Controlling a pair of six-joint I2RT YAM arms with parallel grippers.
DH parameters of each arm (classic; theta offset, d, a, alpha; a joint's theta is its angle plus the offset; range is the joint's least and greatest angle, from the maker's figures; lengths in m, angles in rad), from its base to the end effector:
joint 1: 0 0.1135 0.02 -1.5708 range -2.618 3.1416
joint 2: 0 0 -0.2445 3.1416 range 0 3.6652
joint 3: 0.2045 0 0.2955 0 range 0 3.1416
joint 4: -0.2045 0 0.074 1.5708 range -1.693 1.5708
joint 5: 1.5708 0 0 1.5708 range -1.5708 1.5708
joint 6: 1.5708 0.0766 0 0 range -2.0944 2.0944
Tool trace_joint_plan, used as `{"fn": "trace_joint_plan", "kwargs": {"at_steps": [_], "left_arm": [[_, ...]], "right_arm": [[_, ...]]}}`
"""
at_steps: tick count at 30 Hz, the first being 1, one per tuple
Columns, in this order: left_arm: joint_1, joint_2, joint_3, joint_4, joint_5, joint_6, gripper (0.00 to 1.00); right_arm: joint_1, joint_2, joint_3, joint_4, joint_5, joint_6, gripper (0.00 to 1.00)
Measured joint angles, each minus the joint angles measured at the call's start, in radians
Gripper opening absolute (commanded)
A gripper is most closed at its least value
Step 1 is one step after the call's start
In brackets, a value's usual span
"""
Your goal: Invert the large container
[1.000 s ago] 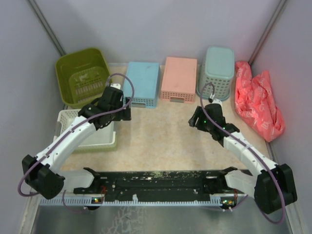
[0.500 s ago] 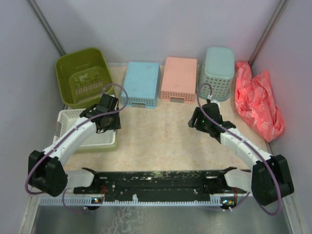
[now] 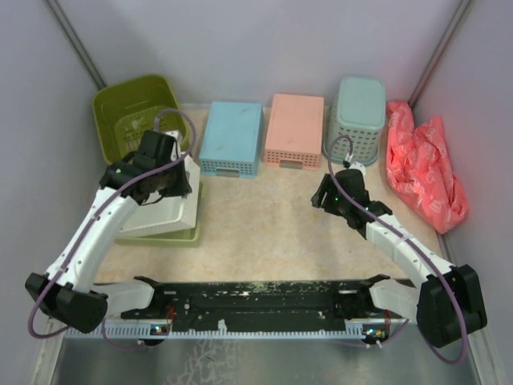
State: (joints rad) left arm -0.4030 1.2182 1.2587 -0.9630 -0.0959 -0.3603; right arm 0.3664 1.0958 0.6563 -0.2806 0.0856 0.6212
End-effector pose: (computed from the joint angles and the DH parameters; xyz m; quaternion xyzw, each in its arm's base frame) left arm 0.2908 -0.1160 0.2949 0.0050 0.9469 -0.0763 0.3122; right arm 0.2904 0.1044 0.1630 0.1331 0.9004 0.1611 0.3815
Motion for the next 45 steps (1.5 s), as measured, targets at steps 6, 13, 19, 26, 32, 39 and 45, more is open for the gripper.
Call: {"fn": "trace_joint_plan", "kwargs": {"at_steps": [6, 13, 19, 26, 32, 39, 45], "left_arm": [[0.0, -0.026, 0.266, -0.142, 0.048, 0.022, 0.0], [0.001, -0.049, 0.485, -0.154, 0.299, 0.054, 0.0], [-0.003, -0.082, 0.394, 0.096, 0.592, -0.052, 0.0], [-0.135, -0.056, -0.015, 0.716, 0.825, -0.404, 0.0], [-0.272, 0.091, -0.144, 1.217, 0.926, -0.671, 0.0], [-0.324, 0.371, -0.206, 1.906, 0.972, -1.062, 0.0], [-0.357, 0.676, -0.16, 2.309, 0.968, -1.371, 0.0]], "right_arm": [[0.0, -0.002, 0.001, -0.002, 0.014, -0.016, 0.6], [0.005, -0.031, 0.103, -0.095, 0.087, -0.08, 0.62], [0.005, -0.122, 0.281, -0.183, 0.241, -0.149, 0.65], [0.005, -0.212, 0.48, -0.28, 0.51, -0.203, 0.66], [0.005, -0.39, 0.489, -0.274, 0.681, -0.238, 0.67], [0.004, -0.476, 0.498, -0.257, 0.759, -0.261, 0.67], [0.004, -0.432, 0.498, -0.304, 0.75, -0.261, 0.67]]}}
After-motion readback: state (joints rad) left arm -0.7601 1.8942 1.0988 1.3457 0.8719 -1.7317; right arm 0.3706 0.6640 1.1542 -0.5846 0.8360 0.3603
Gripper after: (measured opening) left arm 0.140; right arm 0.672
